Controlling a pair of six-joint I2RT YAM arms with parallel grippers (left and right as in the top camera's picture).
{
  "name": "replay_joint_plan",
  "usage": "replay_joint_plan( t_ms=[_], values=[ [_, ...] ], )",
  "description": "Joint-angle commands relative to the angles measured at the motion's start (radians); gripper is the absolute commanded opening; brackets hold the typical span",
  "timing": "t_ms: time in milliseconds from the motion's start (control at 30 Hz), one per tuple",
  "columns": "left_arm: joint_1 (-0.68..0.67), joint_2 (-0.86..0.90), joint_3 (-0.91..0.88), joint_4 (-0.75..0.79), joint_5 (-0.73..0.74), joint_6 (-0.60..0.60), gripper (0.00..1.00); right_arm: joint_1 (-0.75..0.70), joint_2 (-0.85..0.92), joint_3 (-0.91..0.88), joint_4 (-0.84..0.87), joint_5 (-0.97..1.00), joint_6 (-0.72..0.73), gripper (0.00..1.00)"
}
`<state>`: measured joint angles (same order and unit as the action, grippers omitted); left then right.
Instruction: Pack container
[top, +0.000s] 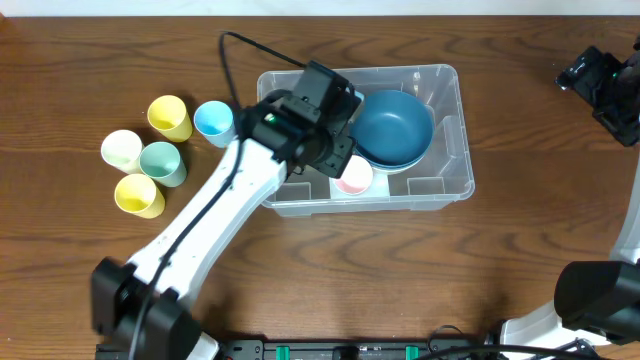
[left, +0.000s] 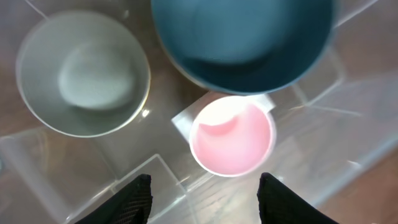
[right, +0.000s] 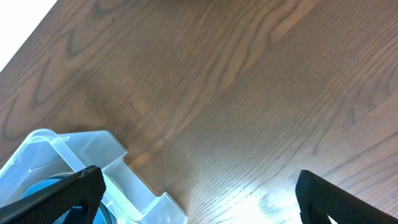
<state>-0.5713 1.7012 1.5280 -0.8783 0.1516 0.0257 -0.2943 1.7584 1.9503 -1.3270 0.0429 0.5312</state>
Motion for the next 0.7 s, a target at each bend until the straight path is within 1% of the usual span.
replay_joint_plan(
  t_ms=[0,133,300,667],
  values=[
    [0.006,0.055,-0.006,-0.004,-0.053,-0.002,0.56,-0.004,-0.017,0.011,-0.002,0.006,0.011,0.99],
    [0.006,0.105,-0.006,-0.003,-0.062,-0.001,0.55,-0.004,-0.017,0.011,-0.002,0.005,0.011,0.99],
    [0.007,0.139,-0.007,0.0,-0.117,0.0,0.55,-0.004,-0.017,0.011,-0.002,0.006,0.011,0.99],
    [0.018,0.192,-0.007,0.005,-0.087,-0.001,0.54,-0.004,-0.017,0.011,-0.002,0.006,0.011,0.99]
  ],
)
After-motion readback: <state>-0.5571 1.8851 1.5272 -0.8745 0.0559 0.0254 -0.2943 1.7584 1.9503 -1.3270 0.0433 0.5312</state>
